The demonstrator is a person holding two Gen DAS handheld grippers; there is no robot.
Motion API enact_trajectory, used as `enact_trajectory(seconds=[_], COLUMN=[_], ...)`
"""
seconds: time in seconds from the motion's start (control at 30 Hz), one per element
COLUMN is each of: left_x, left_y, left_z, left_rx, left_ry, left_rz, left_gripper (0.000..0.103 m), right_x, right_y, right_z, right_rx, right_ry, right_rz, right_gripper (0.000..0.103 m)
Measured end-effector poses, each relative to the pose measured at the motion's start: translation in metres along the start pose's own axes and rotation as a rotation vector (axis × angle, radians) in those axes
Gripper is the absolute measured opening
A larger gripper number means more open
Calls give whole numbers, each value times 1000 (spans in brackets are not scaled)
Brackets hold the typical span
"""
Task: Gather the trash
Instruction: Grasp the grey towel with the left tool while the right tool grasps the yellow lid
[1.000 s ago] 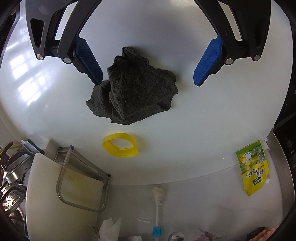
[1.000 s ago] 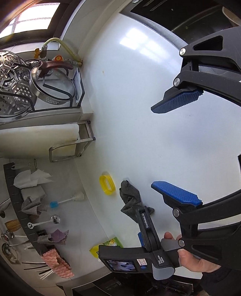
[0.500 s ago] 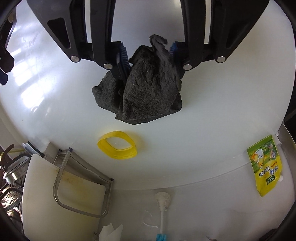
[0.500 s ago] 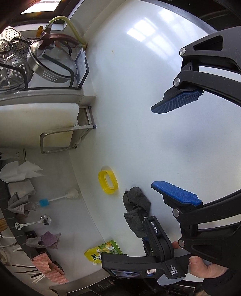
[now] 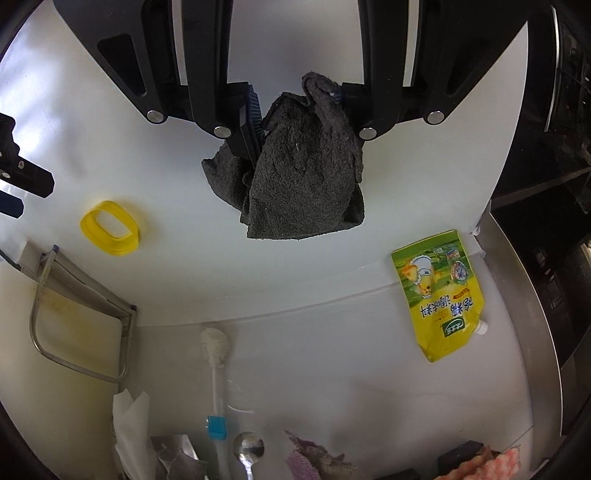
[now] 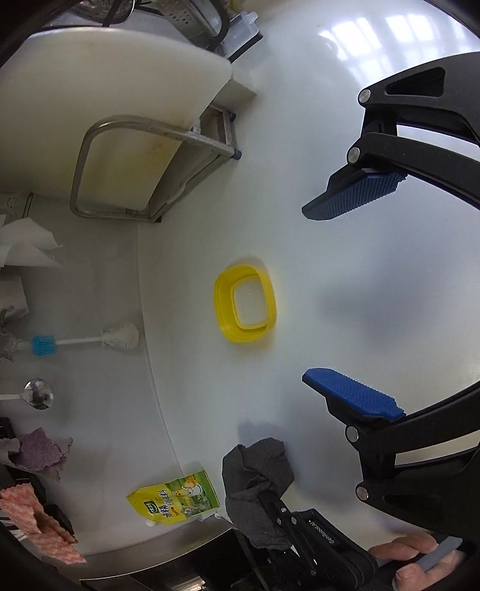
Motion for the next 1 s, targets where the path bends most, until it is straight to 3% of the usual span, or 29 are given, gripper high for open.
enact_trajectory(seconds=[0.17, 0.3, 0.7, 1.0], left_x=[4, 5, 7, 7], left_y=[-12, -18, -22, -24], left_z=[13, 17, 17, 17], left_rx=[2, -3, 16, 20], left_ry=[48, 60, 79, 84], left_rz=[37, 46, 69, 77], left_gripper=[29, 29, 29, 29], right_x=[-16, -18, -24, -19], right_y=[-38, -60, -92, -111], right_z=[1, 5, 11, 14], right_rx=[33, 2, -40, 8], right_ry=[39, 57, 28, 59], right_rz=[41, 91, 154, 177], right_gripper=[84, 84, 84, 84])
Point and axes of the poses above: each gripper's, at about its wrist camera, not at the fingertips, and y roughly against the way its jaws point, z to its left, x to its underside, the point moved 10 cm from there along -y, roughly the way its jaws point, and after that the axes turned 6 degrees about -z, right-handed, at the moved point
